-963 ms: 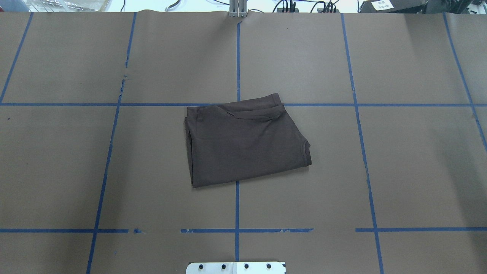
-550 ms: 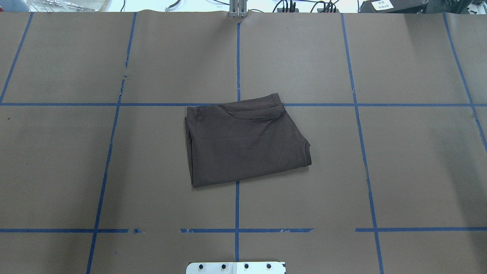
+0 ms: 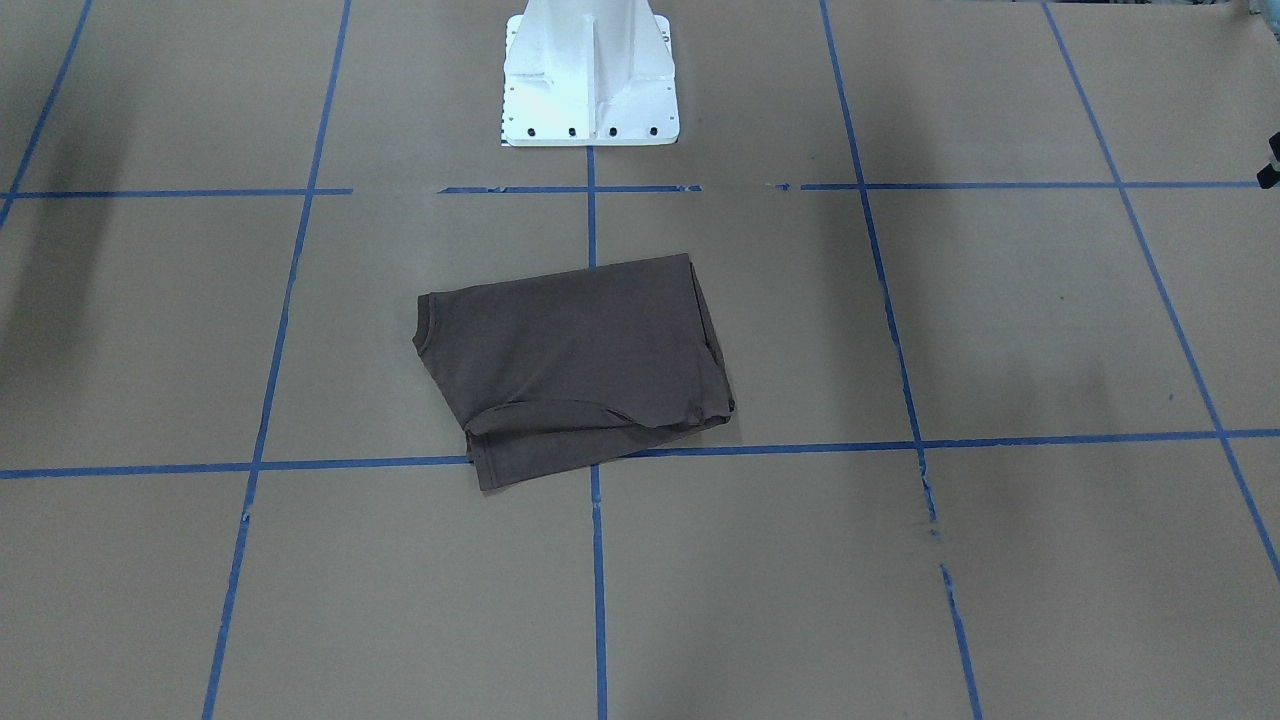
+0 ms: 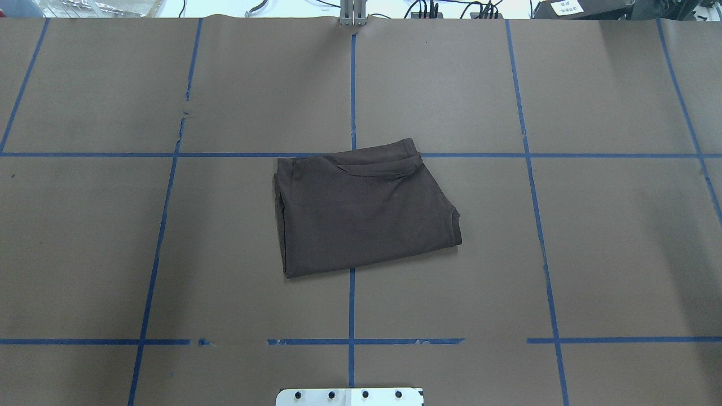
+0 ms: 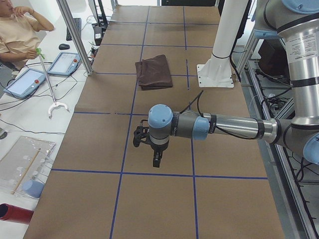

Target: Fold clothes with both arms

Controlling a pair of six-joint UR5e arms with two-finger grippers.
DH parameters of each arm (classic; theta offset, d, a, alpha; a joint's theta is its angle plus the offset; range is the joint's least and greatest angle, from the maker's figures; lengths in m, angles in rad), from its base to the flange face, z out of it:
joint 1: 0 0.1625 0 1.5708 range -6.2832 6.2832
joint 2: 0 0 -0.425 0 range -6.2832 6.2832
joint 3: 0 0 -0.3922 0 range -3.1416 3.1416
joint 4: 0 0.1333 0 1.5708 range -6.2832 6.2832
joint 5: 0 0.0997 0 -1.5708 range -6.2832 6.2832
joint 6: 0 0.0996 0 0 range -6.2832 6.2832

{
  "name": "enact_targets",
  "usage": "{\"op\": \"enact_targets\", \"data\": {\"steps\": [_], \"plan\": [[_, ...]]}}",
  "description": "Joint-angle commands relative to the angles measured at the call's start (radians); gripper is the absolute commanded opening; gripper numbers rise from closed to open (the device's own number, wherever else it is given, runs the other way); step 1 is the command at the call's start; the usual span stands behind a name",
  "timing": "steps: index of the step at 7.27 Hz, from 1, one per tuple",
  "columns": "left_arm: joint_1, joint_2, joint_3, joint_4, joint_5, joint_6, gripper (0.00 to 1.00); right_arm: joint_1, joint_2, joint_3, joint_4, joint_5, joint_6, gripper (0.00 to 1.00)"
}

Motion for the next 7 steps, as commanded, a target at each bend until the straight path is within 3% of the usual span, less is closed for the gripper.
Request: {"op": "enact_targets", "data": {"steps": [1,7], "plan": [[-0.001,0.007,-0.004,-0.003,0.003,-0.002,1.00,0.000,0.002,0.001,0.000,0.000,0.000,1.00],[-0.006,0.013,0.006,-0.002,0.004,-0.004,1.00,0.000,0.002,0.001,0.000,-0.005,0.002,1.00]]}}
